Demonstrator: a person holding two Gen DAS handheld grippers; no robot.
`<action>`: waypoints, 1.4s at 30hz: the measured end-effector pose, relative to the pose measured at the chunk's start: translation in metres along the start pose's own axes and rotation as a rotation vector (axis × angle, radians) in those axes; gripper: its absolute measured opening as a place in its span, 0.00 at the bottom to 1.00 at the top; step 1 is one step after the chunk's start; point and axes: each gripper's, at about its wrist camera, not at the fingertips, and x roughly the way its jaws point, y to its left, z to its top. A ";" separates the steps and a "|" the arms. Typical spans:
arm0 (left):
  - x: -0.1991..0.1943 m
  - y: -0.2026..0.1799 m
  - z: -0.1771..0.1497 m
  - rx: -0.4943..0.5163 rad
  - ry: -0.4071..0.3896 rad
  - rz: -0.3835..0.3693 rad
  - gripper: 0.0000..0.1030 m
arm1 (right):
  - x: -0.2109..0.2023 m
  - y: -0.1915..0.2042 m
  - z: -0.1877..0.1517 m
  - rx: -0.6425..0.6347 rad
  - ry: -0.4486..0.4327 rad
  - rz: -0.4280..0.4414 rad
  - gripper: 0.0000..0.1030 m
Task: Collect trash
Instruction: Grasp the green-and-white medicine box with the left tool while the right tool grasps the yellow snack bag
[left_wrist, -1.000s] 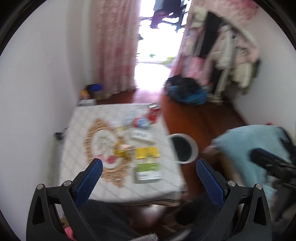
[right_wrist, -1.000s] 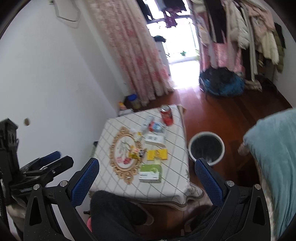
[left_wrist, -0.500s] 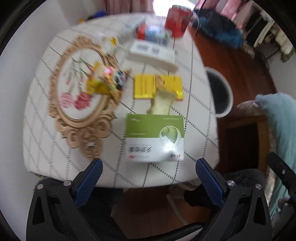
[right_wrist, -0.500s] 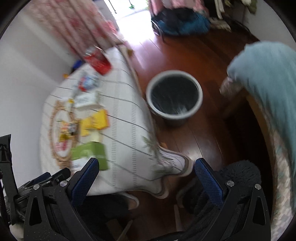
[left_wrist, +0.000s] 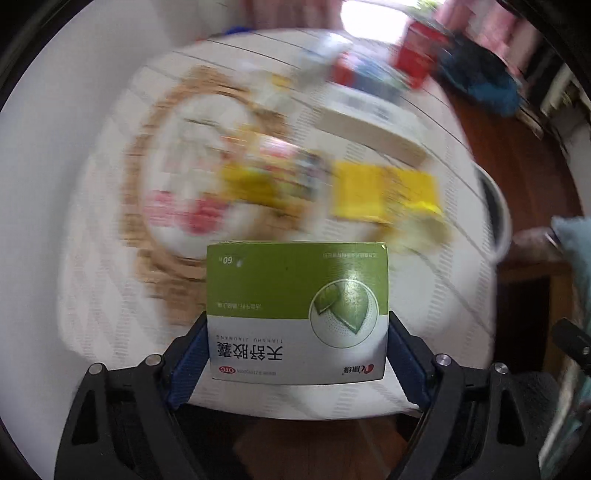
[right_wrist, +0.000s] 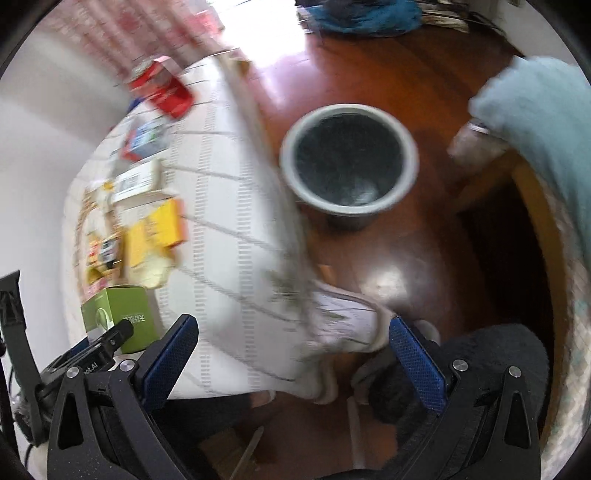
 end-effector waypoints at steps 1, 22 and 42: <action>-0.004 0.012 0.000 -0.022 -0.018 0.027 0.84 | 0.002 0.016 0.003 -0.042 0.018 0.024 1.00; 0.047 0.143 0.014 -0.301 -0.017 -0.012 0.85 | 0.142 0.326 0.039 -1.073 0.240 -0.202 0.92; 0.010 0.138 0.014 -0.238 -0.122 0.072 0.84 | 0.075 0.270 0.058 -0.738 0.119 -0.001 0.51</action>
